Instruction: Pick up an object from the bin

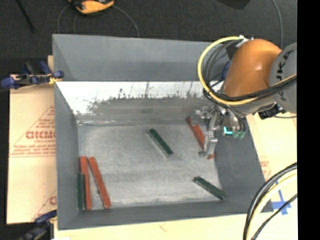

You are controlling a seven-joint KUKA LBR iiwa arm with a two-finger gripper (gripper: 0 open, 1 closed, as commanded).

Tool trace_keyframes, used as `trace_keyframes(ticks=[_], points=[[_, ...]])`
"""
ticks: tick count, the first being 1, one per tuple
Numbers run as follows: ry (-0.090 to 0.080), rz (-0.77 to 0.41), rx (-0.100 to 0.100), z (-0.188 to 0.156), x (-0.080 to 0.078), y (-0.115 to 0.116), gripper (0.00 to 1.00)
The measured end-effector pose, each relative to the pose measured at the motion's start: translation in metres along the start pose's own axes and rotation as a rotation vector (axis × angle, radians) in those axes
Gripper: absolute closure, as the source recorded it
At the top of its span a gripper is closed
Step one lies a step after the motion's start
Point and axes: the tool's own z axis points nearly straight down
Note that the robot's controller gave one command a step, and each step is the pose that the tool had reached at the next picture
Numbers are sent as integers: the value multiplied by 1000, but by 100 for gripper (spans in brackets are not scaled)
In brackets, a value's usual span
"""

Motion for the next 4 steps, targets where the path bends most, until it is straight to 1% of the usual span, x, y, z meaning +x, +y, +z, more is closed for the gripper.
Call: trace_keyframes(ticks=[1, 2, 3, 4], points=[[-8, -1, 1, -4, -2, 0, 0], [-23, -33, 1, 22, -26, -22, 0], [-8, 104, -1, 70, -20, -45, 0], [-7, 330, 0, 96, 7, -14, 0]])
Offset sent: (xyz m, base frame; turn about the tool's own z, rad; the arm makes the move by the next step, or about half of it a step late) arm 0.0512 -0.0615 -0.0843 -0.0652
